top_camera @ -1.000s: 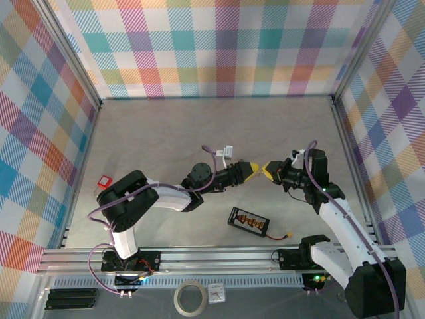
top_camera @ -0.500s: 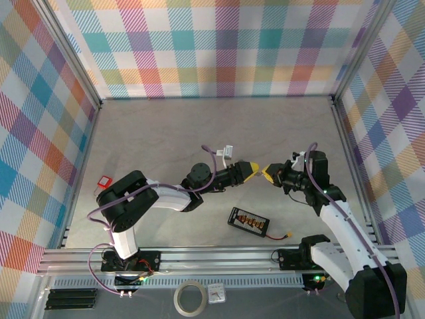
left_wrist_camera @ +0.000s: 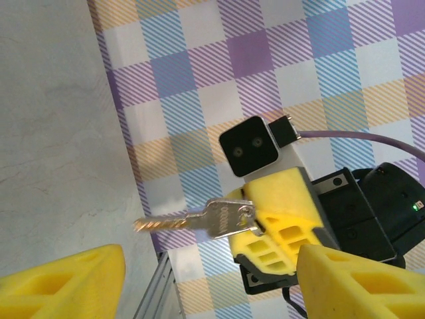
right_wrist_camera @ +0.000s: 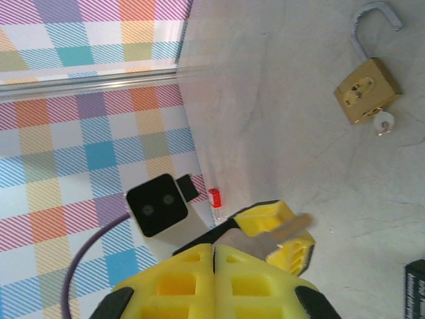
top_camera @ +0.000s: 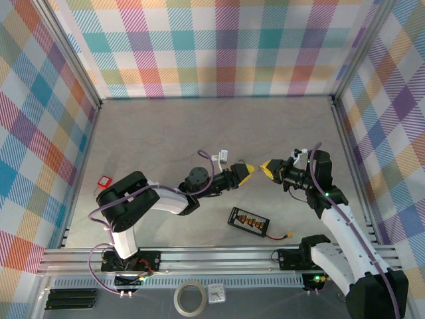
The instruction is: Unlock with the key
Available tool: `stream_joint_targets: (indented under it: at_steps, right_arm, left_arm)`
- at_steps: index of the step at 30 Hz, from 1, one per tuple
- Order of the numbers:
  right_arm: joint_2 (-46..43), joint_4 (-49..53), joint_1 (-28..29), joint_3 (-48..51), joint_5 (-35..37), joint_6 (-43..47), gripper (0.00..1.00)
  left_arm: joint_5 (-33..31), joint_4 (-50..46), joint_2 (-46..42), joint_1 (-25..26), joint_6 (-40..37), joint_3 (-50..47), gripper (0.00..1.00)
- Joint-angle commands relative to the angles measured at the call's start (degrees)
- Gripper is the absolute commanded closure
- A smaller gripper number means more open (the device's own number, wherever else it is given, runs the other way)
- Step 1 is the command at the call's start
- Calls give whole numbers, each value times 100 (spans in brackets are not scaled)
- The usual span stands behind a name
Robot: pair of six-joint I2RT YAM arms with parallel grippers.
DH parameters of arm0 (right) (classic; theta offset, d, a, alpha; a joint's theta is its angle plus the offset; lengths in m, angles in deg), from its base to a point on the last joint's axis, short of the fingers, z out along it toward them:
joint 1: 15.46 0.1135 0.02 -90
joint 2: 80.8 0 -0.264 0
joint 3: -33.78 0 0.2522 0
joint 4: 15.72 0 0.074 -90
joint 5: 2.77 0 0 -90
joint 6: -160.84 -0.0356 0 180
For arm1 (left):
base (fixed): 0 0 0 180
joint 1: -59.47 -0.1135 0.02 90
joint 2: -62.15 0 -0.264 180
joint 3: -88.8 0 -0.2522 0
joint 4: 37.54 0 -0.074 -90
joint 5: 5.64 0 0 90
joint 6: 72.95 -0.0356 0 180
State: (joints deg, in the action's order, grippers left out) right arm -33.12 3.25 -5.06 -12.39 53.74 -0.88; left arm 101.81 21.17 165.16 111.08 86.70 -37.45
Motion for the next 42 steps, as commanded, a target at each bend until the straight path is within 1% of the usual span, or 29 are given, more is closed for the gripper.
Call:
stream_joint_targets:
  at_steps: [1,5,12,16,21,25,35,42]
  right_arm:
    - [-31,-647,11,143,-131,-470,100]
    - [-105,-1095,176,370,-48,-842,100]
    - [-66,-2113,356,877,126,-1559,100]
    - [-219,-2064,480,853,221,-1659,100]
    - [-594,-1673,529,744,283,-1685,100]
    - [-740,-1642,633,826,318,-1824,100]
    - [-574,-2093,649,1124,348,-2084,100]
    - [-472,-2055,635,971,329,-2031,100]
  left_arm:
    - [-208,417,15,70,101,15,31]
    - [-382,478,82,195,135,185,31]
    - [-414,470,184,235,84,463,29]
    - [-392,445,246,235,8,541,29]
    - [-524,466,325,212,-30,417,29]
    - [-375,492,343,191,-67,599,28]
    - [228,488,-26,278,-267,808,28]
    - [312,479,-224,334,-267,453,29]
